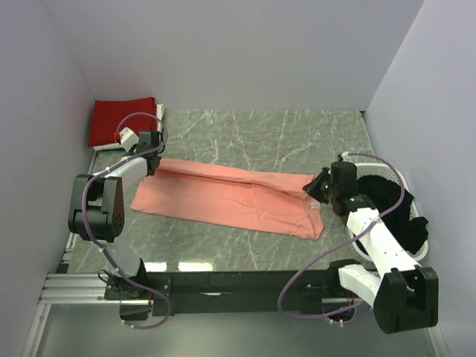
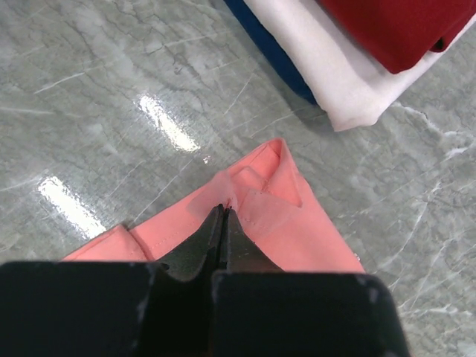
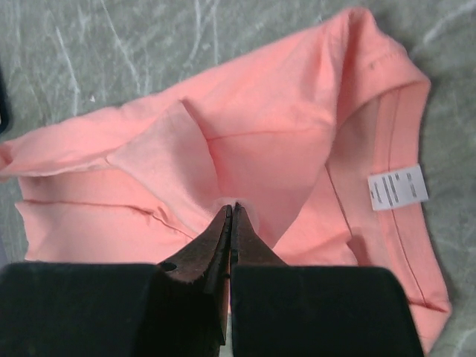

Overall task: Fold and stack the t-shirts
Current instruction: Fold the tshirt

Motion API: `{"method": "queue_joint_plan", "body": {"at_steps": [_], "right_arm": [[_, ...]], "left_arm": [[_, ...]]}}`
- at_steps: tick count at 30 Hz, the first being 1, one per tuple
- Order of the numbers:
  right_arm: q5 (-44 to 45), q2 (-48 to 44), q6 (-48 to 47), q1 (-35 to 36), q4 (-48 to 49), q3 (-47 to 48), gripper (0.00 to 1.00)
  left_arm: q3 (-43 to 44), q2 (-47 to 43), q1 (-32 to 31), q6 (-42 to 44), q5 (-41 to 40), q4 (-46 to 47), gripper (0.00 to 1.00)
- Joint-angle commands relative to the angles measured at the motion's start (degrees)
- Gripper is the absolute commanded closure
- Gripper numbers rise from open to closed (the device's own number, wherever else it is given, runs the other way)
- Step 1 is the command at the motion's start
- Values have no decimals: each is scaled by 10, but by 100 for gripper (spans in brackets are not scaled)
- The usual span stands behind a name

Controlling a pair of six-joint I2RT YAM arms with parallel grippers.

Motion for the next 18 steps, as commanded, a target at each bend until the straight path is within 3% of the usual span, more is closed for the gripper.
{"method": "queue_joint_plan", "body": {"at_steps": [1,14,18], "right_arm": [[-5,-33,5,-2,16,-24,100],[-13,-73,4,-3,26,-97,100],[-36,-81,4,-2,34,-117,90]], "left_arm": [[-10,-24,8,-11,4,33,99],[-54,-37,19,-22,18,56,99],[-71,-46,22,-27,28,70,94]]}}
